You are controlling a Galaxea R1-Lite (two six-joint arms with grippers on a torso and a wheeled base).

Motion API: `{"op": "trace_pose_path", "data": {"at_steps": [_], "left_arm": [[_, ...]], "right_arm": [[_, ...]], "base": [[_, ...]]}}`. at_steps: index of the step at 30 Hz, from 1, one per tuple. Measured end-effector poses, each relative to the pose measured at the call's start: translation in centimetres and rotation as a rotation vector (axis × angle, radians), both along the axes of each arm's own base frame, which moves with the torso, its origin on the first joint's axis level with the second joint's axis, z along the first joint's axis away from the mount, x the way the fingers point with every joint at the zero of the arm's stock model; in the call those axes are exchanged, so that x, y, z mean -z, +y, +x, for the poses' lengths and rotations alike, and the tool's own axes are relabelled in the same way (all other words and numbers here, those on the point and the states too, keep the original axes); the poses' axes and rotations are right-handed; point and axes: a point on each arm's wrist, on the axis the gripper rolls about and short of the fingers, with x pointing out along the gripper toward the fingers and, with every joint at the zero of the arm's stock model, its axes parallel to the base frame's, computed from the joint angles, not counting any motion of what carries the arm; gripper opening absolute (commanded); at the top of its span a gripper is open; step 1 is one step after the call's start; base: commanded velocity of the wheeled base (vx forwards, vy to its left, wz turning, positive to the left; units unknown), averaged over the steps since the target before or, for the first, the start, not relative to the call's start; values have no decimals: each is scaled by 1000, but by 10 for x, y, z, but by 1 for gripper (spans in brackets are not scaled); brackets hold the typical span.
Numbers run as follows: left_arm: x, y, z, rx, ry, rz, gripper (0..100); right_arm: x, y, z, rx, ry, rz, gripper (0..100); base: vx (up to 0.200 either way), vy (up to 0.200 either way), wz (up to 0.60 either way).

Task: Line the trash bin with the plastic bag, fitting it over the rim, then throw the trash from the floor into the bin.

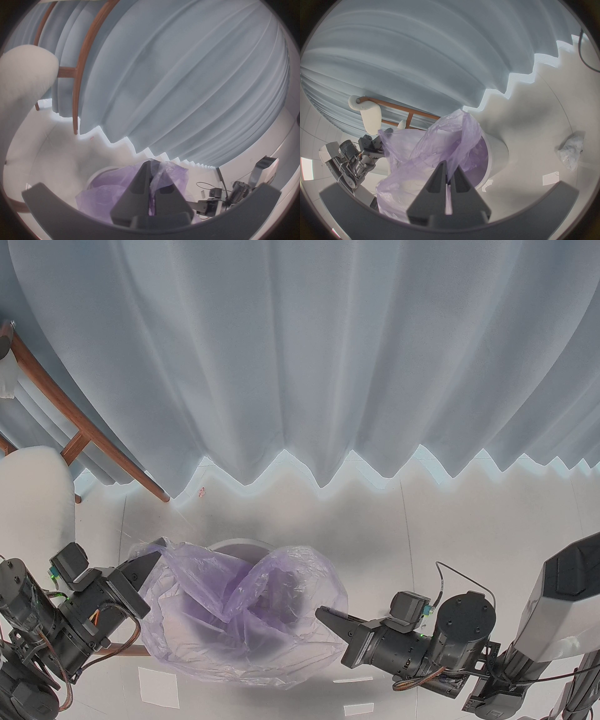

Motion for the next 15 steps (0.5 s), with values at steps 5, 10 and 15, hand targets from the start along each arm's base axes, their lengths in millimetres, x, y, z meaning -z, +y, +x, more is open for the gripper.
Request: {"op": "trace_pose_path", "data": {"at_steps": [5, 10, 15], "left_arm": [[-6, 2, -7, 56, -16, -47, 0], [-10, 5, -11, 52, -40, -51, 0], [-4, 7, -11, 28, -2, 34, 0]], "right_arm": [[0, 0, 0, -1, -5, -5, 0], [0, 0, 0, -2, -8, -7, 0], [-6, -1, -1, -4, -19, 11, 0]], "base": [[0, 0, 0], [0, 0, 0], [0, 0, 0]]}}
